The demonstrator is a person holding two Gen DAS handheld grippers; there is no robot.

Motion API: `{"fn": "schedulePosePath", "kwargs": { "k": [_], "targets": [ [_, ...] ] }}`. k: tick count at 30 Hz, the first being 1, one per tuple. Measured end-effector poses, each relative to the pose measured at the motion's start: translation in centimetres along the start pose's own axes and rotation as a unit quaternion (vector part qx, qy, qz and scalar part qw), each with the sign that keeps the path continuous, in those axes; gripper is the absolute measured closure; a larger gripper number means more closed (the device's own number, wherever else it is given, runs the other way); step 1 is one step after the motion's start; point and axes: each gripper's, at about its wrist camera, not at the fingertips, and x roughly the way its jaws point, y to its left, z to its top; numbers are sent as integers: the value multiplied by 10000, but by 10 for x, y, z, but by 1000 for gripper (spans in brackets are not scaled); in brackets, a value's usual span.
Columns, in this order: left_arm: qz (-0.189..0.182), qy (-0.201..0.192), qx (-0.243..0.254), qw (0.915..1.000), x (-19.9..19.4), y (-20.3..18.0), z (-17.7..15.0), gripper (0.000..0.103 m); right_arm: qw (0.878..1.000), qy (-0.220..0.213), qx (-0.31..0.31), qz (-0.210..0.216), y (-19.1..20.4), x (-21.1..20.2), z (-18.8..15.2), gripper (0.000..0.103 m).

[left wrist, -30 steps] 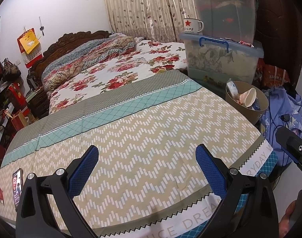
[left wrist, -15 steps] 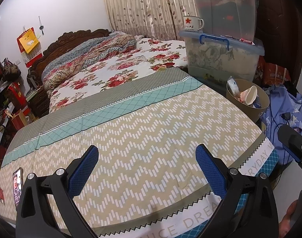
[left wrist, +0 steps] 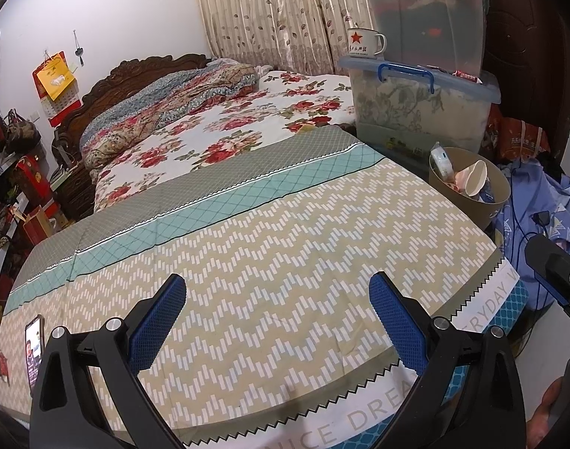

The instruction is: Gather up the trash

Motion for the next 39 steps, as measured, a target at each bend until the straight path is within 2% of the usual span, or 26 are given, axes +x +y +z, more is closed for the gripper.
{"fn": "schedulePosePath", "kwargs": {
  "k": [39],
  "targets": [
    [22, -35, 27, 10000, 0, 2, -1, 9, 10000, 13, 5, -6, 2, 0, -3, 4]
  ]
}}
